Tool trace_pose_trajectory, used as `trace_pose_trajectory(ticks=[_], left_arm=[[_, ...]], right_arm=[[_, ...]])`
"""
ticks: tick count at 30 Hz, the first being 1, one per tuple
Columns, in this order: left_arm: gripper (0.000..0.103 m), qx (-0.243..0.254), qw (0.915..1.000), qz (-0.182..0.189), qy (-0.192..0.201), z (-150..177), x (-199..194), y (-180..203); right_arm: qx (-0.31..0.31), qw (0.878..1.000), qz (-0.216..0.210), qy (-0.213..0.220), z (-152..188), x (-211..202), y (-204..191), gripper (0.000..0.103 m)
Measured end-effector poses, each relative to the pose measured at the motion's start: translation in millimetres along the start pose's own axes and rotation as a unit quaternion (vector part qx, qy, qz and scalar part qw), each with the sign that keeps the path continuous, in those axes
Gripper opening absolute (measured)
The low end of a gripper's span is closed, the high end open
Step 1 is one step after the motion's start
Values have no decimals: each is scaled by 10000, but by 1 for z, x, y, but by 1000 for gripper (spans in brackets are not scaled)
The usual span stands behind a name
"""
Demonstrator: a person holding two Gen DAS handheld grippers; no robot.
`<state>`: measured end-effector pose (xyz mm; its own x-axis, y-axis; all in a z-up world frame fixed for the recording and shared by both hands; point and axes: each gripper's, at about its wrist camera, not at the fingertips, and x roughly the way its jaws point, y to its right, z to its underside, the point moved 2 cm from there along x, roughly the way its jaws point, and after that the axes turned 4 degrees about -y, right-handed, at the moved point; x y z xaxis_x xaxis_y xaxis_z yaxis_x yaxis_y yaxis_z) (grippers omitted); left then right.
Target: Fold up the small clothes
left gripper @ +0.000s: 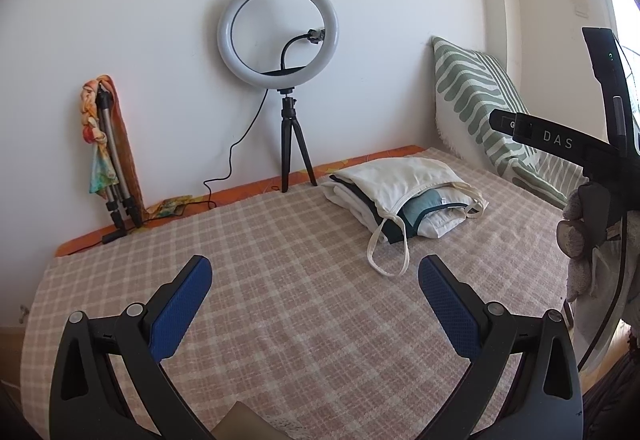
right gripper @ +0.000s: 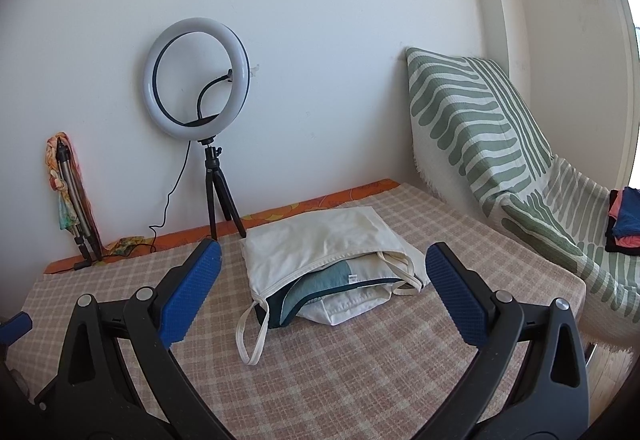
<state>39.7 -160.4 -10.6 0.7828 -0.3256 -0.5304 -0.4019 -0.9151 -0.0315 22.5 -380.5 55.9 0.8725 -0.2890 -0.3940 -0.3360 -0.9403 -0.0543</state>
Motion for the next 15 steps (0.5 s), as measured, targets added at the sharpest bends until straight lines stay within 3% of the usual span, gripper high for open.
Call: trace_pose_trajectory(ticks=[15], left_arm=[[103, -54, 10000, 55, -40, 5, -1, -2]], right_arm=[[-1, 10000, -39, -72, 5, 7, 0, 103]])
